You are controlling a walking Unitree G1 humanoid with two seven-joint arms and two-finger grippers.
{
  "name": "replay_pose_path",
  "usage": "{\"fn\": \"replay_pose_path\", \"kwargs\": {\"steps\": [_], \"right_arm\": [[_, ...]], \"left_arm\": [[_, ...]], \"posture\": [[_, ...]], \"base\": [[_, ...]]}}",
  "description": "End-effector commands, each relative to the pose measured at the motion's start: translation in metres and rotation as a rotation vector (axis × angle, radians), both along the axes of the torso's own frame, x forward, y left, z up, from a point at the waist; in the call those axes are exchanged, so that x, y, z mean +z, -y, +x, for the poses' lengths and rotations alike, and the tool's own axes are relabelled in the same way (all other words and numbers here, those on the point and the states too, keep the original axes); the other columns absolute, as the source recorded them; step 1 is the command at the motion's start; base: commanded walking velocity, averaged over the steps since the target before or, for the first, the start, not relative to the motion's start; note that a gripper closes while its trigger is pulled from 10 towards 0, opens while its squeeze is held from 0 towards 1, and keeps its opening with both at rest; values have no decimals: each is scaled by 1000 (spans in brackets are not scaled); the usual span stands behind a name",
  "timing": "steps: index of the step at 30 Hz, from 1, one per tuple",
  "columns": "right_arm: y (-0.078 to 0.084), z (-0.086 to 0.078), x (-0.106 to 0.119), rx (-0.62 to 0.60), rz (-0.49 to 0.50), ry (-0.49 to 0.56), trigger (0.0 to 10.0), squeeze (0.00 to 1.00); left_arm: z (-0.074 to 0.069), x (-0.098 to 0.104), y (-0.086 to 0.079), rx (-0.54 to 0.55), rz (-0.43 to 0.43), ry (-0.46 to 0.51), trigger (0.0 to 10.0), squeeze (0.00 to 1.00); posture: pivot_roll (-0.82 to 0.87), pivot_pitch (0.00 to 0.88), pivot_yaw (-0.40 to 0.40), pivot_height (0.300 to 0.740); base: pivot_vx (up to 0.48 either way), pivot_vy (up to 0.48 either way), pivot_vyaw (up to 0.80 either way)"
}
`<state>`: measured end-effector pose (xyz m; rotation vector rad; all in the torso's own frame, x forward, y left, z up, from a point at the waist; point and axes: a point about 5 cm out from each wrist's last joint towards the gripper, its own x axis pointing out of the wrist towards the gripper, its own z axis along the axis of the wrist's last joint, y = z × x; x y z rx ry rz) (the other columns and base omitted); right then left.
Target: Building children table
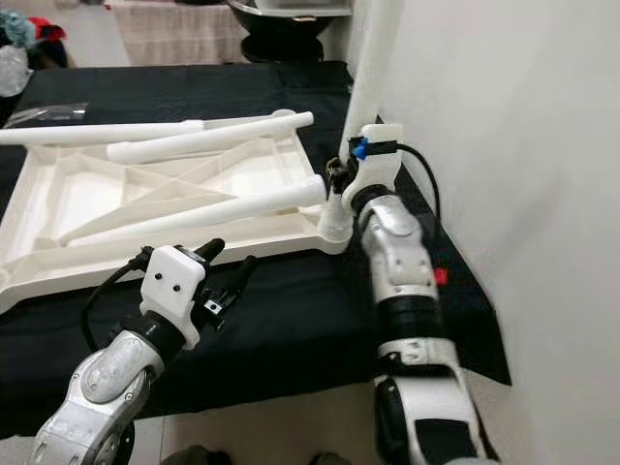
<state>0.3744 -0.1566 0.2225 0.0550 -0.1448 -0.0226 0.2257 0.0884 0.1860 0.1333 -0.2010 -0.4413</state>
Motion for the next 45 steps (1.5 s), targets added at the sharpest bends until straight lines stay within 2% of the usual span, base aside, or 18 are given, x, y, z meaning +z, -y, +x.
{"fn": "replay_pose_path", "kwargs": {"steps": [1,3,4,9,10,11,12,17,18,23,24,26,27,30,34,38,41,45], "right_arm": [[15,-9,-4,-217,35,-27,0,0],[15,-9,-4,-217,35,-27,0,0],[8,-17,-3,-324,83,-29,0,0],[-1,-22,-6,-401,121,-40,0,0],[-6,-22,-7,-407,142,-50,4902,0],[-8,-21,-8,-411,157,-57,4902,0],[-12,-20,-8,-386,160,-56,10000,0],[-20,-18,-5,-314,134,-36,10000,0],[-22,-17,-3,-285,119,-29,10000,1000],[-26,-16,4,-157,54,15,10000,1000],[-26,-15,4,-87,27,14,10000,0],[-20,-12,1,69,-60,5,10000,0],[-20,-12,1,69,-60,5,10000,0],[-13,-12,-7,250,-146,-25,10000,0],[7,-13,-7,523,-124,-58,10000,0],[9,-14,-5,562,-116,-58,10000,0],[3,-20,3,880,-48,-59,10000,0],[-11,-20,3,1086,-78,-73,10000,0]], "left_arm": [[0,-4,1,6,-2,-14,10000,0],[0,-4,1,6,-2,-14,10000,0],[-1,-7,1,10,-7,-24,10000,0],[-1,-11,0,25,-12,-37,10000,0],[-1,-13,0,32,-16,-45,10000,0],[-2,-14,-1,36,-19,-51,10000,0],[-3,-16,-1,37,-17,-60,10000,0],[-5,-21,-1,37,-15,-79,10000,0],[-6,-24,-1,34,-13,-88,10000,0],[-9,-29,-1,29,-12,-109,10000,0],[-10,-32,-1,26,-12,-121,10000,0],[-13,-38,0,4,-13,-150,10000,0],[-13,-38,0,4,-13,-150,10000,0],[-16,-41,1,-7,-10,-163,10000,0],[-17,-43,2,-17,-12,-166,10000,0],[-17,-43,2,-19,-12,-166,10000,0],[-17,-42,3,-29,-12,-161,10000,0],[-20,-42,7,-80,-35,-172,10000,0]], "posture": [[21,87,-37,740],[21,87,-37,740],[22,86,-43,740],[25,85,-51,740],[22,85,-55,740],[22,85,-55,740],[21,86,-56,740],[18,85,-60,740],[15,86,-60,740],[14,85,-64,740],[10,85,-63,740],[11,86,-63,740],[11,86,-63,740],[10,86,-64,740],[8,86,-60,740],[8,86,-60,740],[15,85,-58,740],[18,83,-59,740]], "base": [[0,0,0],[0,0,0],[0,0,0],[0,0,0],[0,0,0],[0,0,0],[0,0,0],[0,0,0],[0,0,0],[0,0,0],[0,0,0],[0,0,0],[0,0,0],[0,0,0],[0,0,0],[0,0,0],[0,0,0],[0,0,0]]}}
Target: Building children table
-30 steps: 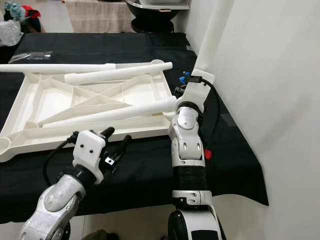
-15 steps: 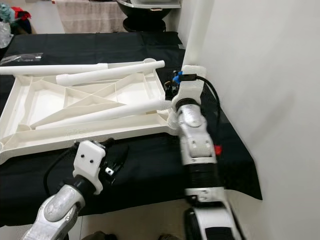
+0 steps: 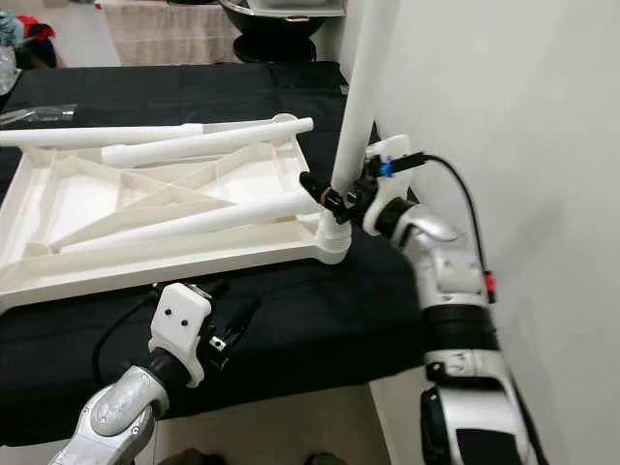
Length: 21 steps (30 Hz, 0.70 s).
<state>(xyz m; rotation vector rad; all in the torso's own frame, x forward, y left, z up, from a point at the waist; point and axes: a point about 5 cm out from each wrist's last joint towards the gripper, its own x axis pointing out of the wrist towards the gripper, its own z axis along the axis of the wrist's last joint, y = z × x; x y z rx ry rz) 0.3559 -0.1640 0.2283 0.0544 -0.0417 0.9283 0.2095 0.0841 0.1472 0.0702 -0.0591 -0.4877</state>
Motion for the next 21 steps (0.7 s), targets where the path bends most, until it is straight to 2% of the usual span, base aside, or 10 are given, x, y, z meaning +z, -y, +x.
{"fn": "replay_pose_path", "kwargs": {"steps": [1,5,6,12,13,16,21], "right_arm": [[-18,-1,-3,135,-11,-5,10000,0],[-30,6,-3,157,-10,-1,10000,0],[-37,9,-1,156,-7,16,10000,0],[-43,9,1,215,11,26,9922,0],[-43,12,0,173,8,24,0,0],[-40,20,-3,19,18,36,0,0],[-31,23,-6,-80,47,33,0,0]], "left_arm": [[-4,-3,3,-38,-13,-18,10000,0],[-8,-2,6,-71,-26,-24,10000,0],[-9,-2,7,-71,-23,-19,10000,0],[-9,-3,7,-69,-20,-17,10000,0],[-10,-3,7,-69,-19,-16,10000,0],[-10,-3,6,-68,-15,-15,10000,0],[-9,-4,6,-69,-12,-14,10000,0]], "posture": [[18,83,-59,740],[27,74,-62,740],[29,74,-63,740],[32,70,-65,740],[34,65,-66,740],[31,60,-63,740],[28,54,-60,740]], "base": [[0,0,0],[0,0,0],[0,0,0],[0,0,0],[0,0,0],[0,0,0],[0,0,0]]}}
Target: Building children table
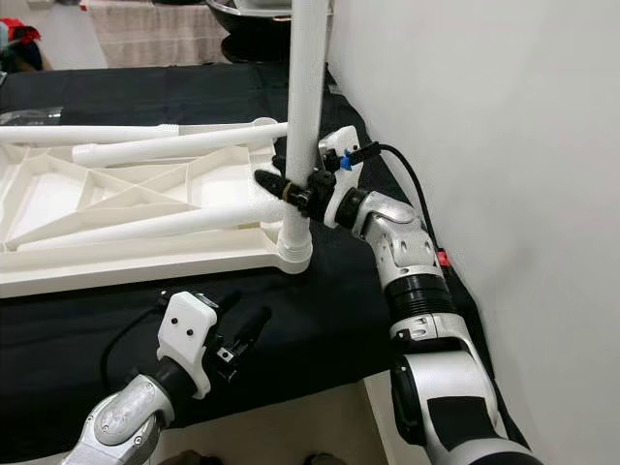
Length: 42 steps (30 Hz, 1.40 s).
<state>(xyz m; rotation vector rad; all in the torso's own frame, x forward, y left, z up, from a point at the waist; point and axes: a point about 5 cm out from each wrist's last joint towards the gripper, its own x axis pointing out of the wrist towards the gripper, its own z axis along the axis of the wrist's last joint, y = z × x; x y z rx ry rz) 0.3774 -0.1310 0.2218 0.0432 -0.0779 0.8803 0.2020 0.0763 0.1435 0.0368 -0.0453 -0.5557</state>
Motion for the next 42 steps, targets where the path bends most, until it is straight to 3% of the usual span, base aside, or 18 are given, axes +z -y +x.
{"fn": "replay_pose_path", "kwargs": {"steps": [1,7,10,11,12,13,14,18,21,22,23,24,26,27,32,35,36,42], "right_arm": [[4,1,0,-42,47,7,0,0],[10,3,-5,-210,32,-11,0,0],[22,8,-15,-551,-5,-92,0,0],[22,8,-15,-551,-5,-92,0,0],[32,9,-18,-766,-23,-99,0,0],[32,9,-18,-766,-23,-99,0,0],[42,5,-19,-963,-21,-98,0,0],[48,-11,-11,-1270,100,-98,0,0],[36,-14,-8,-1293,132,-100,0,0],[27,-13,-7,-1253,143,-105,4078,0],[27,-13,-7,-1253,143,-105,4078,0],[17,-12,-4,-1198,134,-86,10000,0],[8,-11,-3,-1136,129,-69,10000,0],[2,-10,-3,-1090,122,-49,10000,1000],[-5,-10,-4,-1015,114,-33,10000,1000],[-21,-10,-11,-812,54,-56,10000,1000],[-27,-10,-17,-702,70,-127,10000,0],[-9,-30,-32,-155,-2,-209,10000,0]], "left_arm": [[-1,0,-2,-1,15,10,10000,0],[1,1,-3,4,19,16,10000,0],[2,1,-4,14,22,18,10000,0],[2,1,-4,14,22,18,10000,0],[2,1,-4,17,24,18,10000,0],[2,1,-4,17,24,18,10000,0],[3,0,-4,19,26,17,10000,0],[4,0,-3,24,29,21,10000,0],[5,1,-4,27,29,24,10000,0],[5,1,-4,29,29,23,10000,0],[5,1,-4,29,29,23,10000,0],[5,0,-4,30,29,22,10000,0],[5,0,-4,31,29,22,10000,0],[5,0,-4,31,29,21,10000,0],[5,0,-4,33,28,19,10000,0],[5,0,-4,34,29,18,10000,0],[5,0,-4,35,28,19,10000,0],[6,0,-5,37,32,23,10000,0]], "posture": [[28,54,-59,740],[27,54,-58,740],[24,56,-54,740],[24,56,-54,740],[22,59,-53,740],[22,59,-53,740],[20,60,-53,740],[22,62,-55,740],[20,65,-55,740],[20,67,-57,740],[20,67,-57,740],[20,67,-57,740],[17,67,-56,740],[18,68,-58,740],[18,68,-58,740],[16,71,-58,740],[16,71,-58,740],[16,73,-56,740]], "base": [[0,0,0],[0,0,0],[0,0,0],[0,0,0],[0,0,0],[0,0,0],[0,0,0],[0,0,0],[0,0,0],[0,0,0],[0,0,0],[0,0,0],[0,0,0],[0,0,0],[0,0,0],[0,0,0],[0,0,0],[0,0,0]]}}
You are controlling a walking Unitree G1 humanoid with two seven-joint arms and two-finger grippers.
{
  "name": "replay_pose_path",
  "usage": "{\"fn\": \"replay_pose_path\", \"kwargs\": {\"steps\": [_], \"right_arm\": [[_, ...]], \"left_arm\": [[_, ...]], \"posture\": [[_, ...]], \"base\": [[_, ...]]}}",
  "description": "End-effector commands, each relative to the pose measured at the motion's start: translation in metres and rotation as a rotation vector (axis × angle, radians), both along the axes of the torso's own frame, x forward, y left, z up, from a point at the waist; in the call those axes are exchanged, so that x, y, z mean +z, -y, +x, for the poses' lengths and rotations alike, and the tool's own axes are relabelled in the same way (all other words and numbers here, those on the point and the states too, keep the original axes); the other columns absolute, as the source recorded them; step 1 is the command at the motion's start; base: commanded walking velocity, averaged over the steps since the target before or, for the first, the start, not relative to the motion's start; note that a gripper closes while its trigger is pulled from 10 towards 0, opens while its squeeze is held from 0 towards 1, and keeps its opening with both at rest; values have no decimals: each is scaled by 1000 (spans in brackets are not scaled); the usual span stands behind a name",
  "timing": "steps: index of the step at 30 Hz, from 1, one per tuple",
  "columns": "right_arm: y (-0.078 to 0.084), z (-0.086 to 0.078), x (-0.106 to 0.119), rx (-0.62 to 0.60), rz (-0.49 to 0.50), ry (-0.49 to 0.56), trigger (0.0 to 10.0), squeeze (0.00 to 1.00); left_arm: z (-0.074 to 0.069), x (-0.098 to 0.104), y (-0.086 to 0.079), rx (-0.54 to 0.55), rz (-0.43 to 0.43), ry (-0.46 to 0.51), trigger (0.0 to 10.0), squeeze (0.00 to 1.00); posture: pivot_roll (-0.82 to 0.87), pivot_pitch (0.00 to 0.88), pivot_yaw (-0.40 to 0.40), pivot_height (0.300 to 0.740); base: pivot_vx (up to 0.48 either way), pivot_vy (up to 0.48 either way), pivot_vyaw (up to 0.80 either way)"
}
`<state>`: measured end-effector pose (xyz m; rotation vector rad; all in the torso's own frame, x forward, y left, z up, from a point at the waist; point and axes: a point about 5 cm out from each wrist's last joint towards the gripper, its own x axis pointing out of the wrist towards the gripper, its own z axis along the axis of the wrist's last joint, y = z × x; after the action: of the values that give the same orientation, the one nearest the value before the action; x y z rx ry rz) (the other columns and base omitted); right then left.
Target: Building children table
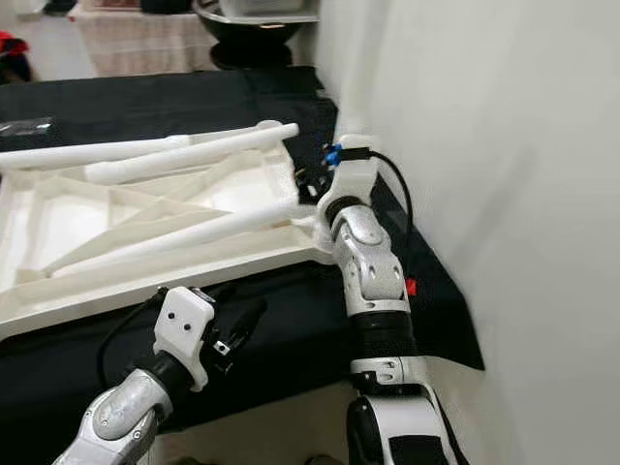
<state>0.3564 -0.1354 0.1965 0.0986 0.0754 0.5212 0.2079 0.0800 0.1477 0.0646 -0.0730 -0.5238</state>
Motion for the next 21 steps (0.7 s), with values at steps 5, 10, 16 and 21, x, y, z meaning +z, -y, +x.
{"fn": "replay_pose_path", "kwargs": {"steps": [5,10,16,21], "right_arm": [[7,-13,-2,340,-40,24,10000,0],[4,-16,15,512,48,64,10000,0],[-19,-8,28,629,88,115,10000,0],[-30,4,30,590,82,127,0,0]], "left_arm": [[0,-4,-1,1,11,-12,10000,0],[0,-3,0,0,10,-8,10000,0],[0,-2,0,-1,11,-4,10000,0],[-1,-2,0,3,7,-5,10000,0]], "posture": [[17,73,-56,740],[25,74,-55,740],[33,68,-59,740],[37,65,-63,740]], "base": [[0,0,0],[0,0,0],[0,0,0],[0,0,0]]}}
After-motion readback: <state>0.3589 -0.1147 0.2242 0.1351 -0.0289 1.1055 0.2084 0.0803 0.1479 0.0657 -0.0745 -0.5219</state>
